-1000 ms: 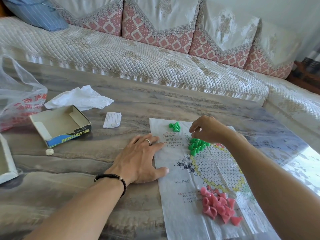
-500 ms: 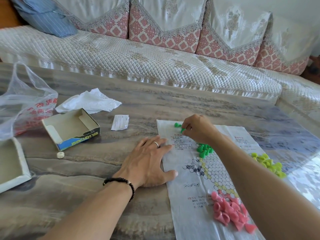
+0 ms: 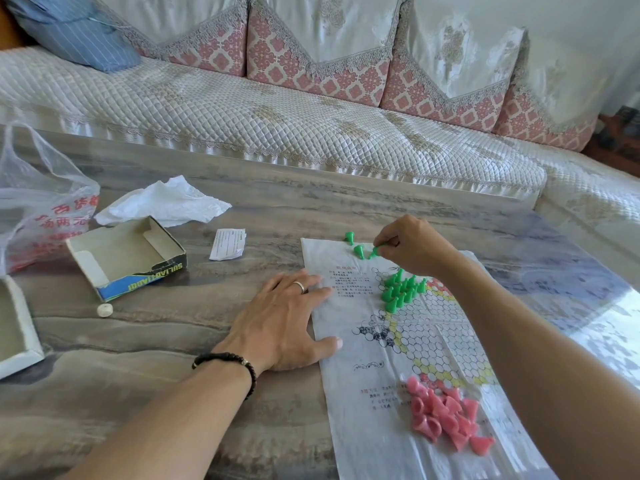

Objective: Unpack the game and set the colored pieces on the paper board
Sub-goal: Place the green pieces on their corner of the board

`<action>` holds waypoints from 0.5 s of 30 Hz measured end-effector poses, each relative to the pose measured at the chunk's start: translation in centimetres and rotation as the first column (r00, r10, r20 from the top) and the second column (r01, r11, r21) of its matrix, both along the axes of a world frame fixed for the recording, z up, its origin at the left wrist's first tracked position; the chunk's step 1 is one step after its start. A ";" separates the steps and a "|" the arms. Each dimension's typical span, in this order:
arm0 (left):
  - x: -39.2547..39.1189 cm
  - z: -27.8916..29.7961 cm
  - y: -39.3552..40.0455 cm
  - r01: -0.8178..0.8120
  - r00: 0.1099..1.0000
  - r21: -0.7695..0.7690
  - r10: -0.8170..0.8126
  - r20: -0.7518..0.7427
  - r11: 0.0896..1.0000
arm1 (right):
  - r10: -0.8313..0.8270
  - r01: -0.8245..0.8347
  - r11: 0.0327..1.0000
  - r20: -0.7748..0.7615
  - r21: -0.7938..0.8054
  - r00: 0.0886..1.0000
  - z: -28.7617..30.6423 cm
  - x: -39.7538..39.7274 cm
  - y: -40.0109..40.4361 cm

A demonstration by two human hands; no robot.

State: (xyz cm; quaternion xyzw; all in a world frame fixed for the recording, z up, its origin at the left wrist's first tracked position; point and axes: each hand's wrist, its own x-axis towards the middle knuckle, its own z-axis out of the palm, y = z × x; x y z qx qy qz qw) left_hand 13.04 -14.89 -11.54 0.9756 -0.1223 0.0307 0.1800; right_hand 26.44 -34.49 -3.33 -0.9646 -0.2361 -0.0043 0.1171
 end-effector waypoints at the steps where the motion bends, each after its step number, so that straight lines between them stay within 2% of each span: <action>1: 0.0 0.0 0.0 -0.001 1.000 -0.001 0.001 0.000 1.000 | -0.002 0.001 1.000 -0.008 -0.004 1.000 0.2 -0.1 -0.2; 15: 0.1 -0.1 0.1 0.001 1.000 -0.007 -0.001 -0.007 1.000 | 0.005 -0.018 0.992 -0.104 -0.124 0.995 1.5 -1.1 -1.0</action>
